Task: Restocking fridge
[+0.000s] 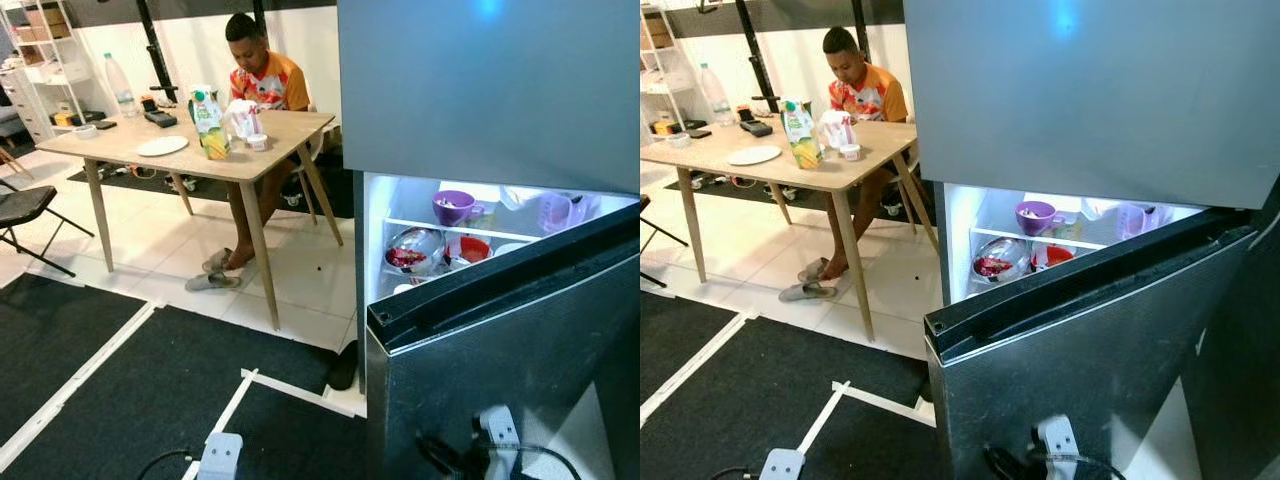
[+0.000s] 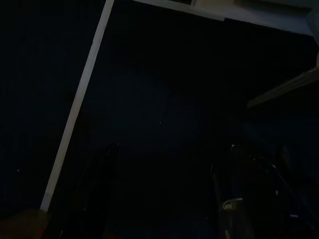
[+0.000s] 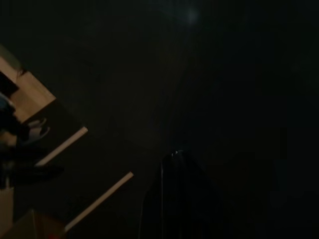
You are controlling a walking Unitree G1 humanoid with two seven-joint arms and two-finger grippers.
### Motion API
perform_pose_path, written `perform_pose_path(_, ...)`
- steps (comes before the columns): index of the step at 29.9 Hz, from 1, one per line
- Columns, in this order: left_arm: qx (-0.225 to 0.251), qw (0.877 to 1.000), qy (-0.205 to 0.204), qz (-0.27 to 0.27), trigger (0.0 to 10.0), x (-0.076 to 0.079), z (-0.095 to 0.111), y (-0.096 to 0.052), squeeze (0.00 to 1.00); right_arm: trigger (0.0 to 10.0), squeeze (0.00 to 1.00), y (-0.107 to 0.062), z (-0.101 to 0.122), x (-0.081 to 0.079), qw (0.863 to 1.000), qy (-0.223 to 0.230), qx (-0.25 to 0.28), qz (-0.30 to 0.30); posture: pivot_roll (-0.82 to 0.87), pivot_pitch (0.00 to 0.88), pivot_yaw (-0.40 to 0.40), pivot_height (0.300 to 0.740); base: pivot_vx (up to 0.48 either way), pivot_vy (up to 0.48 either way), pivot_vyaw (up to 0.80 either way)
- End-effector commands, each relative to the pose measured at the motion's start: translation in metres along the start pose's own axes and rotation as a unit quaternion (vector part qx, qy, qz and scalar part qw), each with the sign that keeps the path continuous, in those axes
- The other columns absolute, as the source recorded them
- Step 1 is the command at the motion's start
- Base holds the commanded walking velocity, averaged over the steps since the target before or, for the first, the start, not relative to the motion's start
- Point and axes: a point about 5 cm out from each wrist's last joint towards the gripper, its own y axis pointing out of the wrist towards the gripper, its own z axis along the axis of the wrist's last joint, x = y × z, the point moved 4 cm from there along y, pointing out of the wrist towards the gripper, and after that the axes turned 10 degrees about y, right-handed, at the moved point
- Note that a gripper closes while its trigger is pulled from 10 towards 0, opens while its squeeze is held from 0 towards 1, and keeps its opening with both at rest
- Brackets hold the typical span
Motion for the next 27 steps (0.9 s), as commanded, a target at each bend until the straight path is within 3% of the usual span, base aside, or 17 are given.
perform_pose_path(1,-0.009,1.0,0.006,0.002,10.0,-0.003,-0.005,-0.001,0.0,10.0,0.0,0.021,0.028,-0.015,0.999,-0.018,0.042,0.023,-0.1,0.127,0.078,0.74,0.0,0.0,0.0)
perform_pose_path(4,-0.008,1.0,0.005,0.003,10.0,-0.004,-0.004,-0.001,0.0,10.0,0.0,0.044,0.047,-0.03,0.997,-0.036,0.054,0.035,-0.09,0.126,0.076,0.74,0.0,0.0,0.0)
perform_pose_path(5,-0.008,1.0,0.005,0.003,10.0,-0.004,-0.004,-0.001,0.0,10.0,0.0,0.044,0.047,-0.03,0.997,-0.036,0.054,0.035,-0.09,0.126,0.076,0.74,0.0,0.0,0.0)
perform_pose_path(6,-0.008,1.0,0.004,0.004,10.0,-0.004,-0.004,-0.001,0.0,10.0,0.0,0.059,0.059,-0.039,0.997,-0.054,0.054,0.033,-0.09,0.125,0.075,0.74,0.0,0.0,0.0)
perform_pose_path(7,-0.008,1.0,0.004,0.004,10.0,-0.004,-0.004,-0.001,0.0,10.0,0.0,0.059,0.059,-0.039,0.997,-0.054,0.054,0.033,-0.09,0.125,0.075,0.74,0.0,0.0,0.0)
perform_pose_path(10,-0.008,1.0,0.003,0.007,10.0,-0.006,-0.004,-0.001,0.0,10.0,0.0,0.099,0.115,-0.073,0.988,-0.107,0.107,0.012,-0.09,0.128,0.072,0.74,0.0,0.0,0.0)
perform_pose_path(11,-0.008,1.0,0.003,0.007,10.0,-0.006,-0.004,-0.001,0.0,10.0,0.0,0.099,0.115,-0.073,0.988,-0.107,0.107,0.012,-0.09,0.128,0.072,0.74,0.0,0.0,0.0)
perform_pose_path(13,-0.008,1.0,0.002,0.01,10.0,-0.007,-0.004,-0.001,0.0,10.0,0.0,0.112,0.17,-0.098,0.974,-0.109,0.199,-0.017,-0.08,0.127,0.067,0.74,0.0,0.0,0.0)
perform_pose_path(14,-0.008,1.0,0.002,0.01,10.0,-0.007,-0.004,-0.001,0.0,10.0,0.0,0.112,0.17,-0.098,0.974,-0.109,0.199,-0.017,-0.08,0.127,0.067,0.74,0.0,0.0,0.0)
perform_pose_path(15,-0.008,1.0,0.002,0.011,10.0,-0.008,-0.005,-0.001,0.0,10.0,0.0,0.114,0.192,-0.106,0.965,-0.105,0.236,-0.039,-0.08,0.127,0.067,0.74,0.0,0.0,0.0)
perform_pose_path(17,-0.008,1.0,0.001,0.013,10.0,-0.008,-0.006,-0.002,0.0,10.0,0.0,0.113,0.205,-0.107,0.958,-0.102,0.259,-0.067,-0.08,0.124,0.063,0.74,0.0,0.0,0.0)
perform_pose_path(21,-0.008,1.0,0.0,0.014,10.0,-0.008,-0.007,-0.002,0.0,10.0,0.0,0.112,0.202,-0.101,0.957,-0.107,0.256,-0.086,-0.08,0.123,0.063,0.74,0.0,0.0,0.0)
perform_pose_path(22,-0.009,1.0,-0.001,0.014,10.0,-0.008,-0.008,-0.002,0.0,10.0,0.0,0.11,0.184,-0.088,0.96,-0.12,0.23,-0.102,-0.08,0.123,0.061,0.74,0.0,0.0,0.0)
perform_pose_path(23,-0.009,1.0,-0.001,0.014,10.0,-0.008,-0.008,-0.002,0.0,10.0,0.0,0.11,0.184,-0.088,0.96,-0.12,0.23,-0.102,-0.08,0.123,0.061,0.74,0.0,0.0,0.0)
perform_pose_path(25,-0.012,1.0,0.001,0.014,10.0,-0.007,-0.011,-0.003,0.0,10.0,0.0,0.089,0.112,-0.034,0.968,-0.136,0.124,-0.17,-0.08,0.128,0.063,0.74,0.0,0.0,0.0)
perform_pose_path(26,-0.012,1.0,0.001,0.014,10.0,-0.007,-0.011,-0.003,0.0,10.0,0.0,0.089,0.112,-0.034,0.968,-0.136,0.124,-0.17,-0.08,0.128,0.063,0.74,0.0,0.0,0.0)
perform_pose_path(27,-0.013,1.0,0.004,0.012,10.0,-0.006,-0.012,-0.003,0.0,10.0,0.0,0.074,0.08,-0.012,0.966,-0.141,0.077,-0.205,-0.08,0.131,0.072,0.74,0.0,0.0,0.0)
